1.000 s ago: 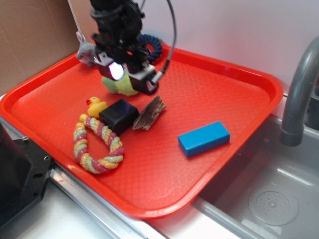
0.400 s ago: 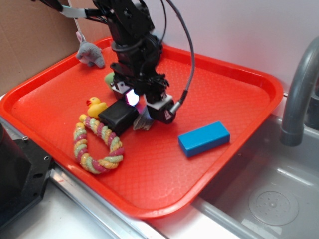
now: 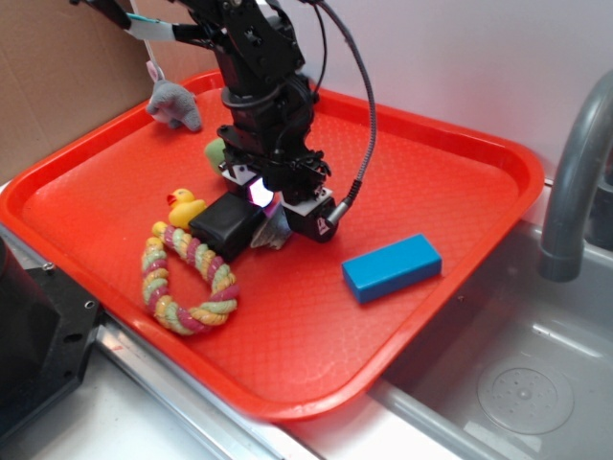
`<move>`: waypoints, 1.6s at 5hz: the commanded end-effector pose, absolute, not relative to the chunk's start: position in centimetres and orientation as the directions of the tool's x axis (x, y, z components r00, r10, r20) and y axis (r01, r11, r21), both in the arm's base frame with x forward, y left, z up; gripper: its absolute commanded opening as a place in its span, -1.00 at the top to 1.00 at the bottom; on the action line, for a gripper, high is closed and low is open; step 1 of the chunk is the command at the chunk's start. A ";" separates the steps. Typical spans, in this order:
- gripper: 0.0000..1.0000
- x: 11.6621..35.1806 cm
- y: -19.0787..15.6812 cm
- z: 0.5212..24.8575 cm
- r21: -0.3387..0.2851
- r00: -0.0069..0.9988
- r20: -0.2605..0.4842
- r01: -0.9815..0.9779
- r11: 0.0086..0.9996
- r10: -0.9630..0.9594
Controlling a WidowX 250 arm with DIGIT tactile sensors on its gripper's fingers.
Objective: Grab the wood chip.
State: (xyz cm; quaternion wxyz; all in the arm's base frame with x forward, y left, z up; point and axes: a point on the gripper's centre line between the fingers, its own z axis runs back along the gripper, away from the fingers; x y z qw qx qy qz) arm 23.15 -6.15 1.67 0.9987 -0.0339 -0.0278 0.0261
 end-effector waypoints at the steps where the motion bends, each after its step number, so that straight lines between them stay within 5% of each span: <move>1: 1.00 22.7 -6.2 1.6 -0.065 0.999 0.039 -0.021 0.998 0.023; 2: 1.00 22.2 -5.2 4.2 -0.084 0.998 0.033 0.047 0.995 -0.044; 4: 1.00 19.5 0.5 13.3 -0.095 0.988 0.128 0.100 0.990 -0.087; 6: 1.00 15.1 7.3 19.1 0.013 0.997 0.079 0.020 1.000 -0.021; 7: 1.00 16.0 7.3 23.3 0.075 0.991 0.135 -0.008 0.997 -0.003; 8: 1.00 17.2 6.2 23.3 0.121 0.994 0.111 0.009 0.993 -0.022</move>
